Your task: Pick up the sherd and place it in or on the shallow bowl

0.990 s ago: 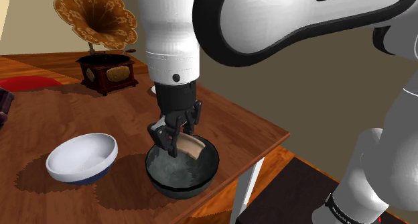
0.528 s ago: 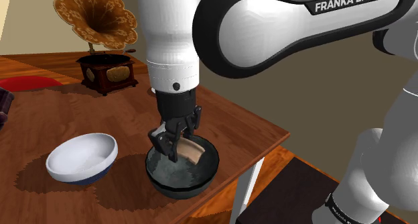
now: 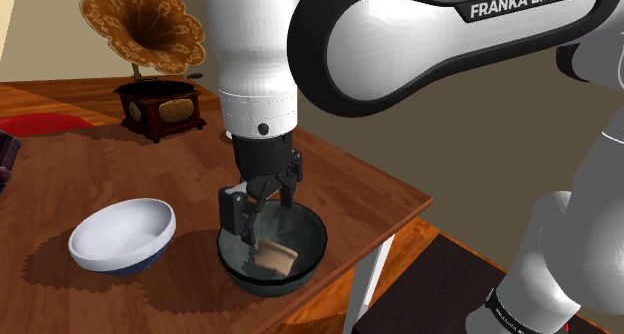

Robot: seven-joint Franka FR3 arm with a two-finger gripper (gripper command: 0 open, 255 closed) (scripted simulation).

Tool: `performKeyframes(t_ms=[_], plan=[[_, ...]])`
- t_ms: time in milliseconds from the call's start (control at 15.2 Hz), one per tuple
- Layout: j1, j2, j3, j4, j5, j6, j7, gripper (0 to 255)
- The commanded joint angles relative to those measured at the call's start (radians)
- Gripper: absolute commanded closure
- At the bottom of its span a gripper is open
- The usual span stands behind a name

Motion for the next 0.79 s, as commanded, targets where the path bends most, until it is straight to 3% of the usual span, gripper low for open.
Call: performKeyframes(t_ms=[0,264,726], plan=[[0.000,0.000,0.000,0.000,0.000,0.000,0.000,0],[0.005,0.012,0.004,0.139,-0.006,-0.130,0.004,0],[0.004,0.012,0.004,0.139,-0.006,-0.130,0.004,0]])
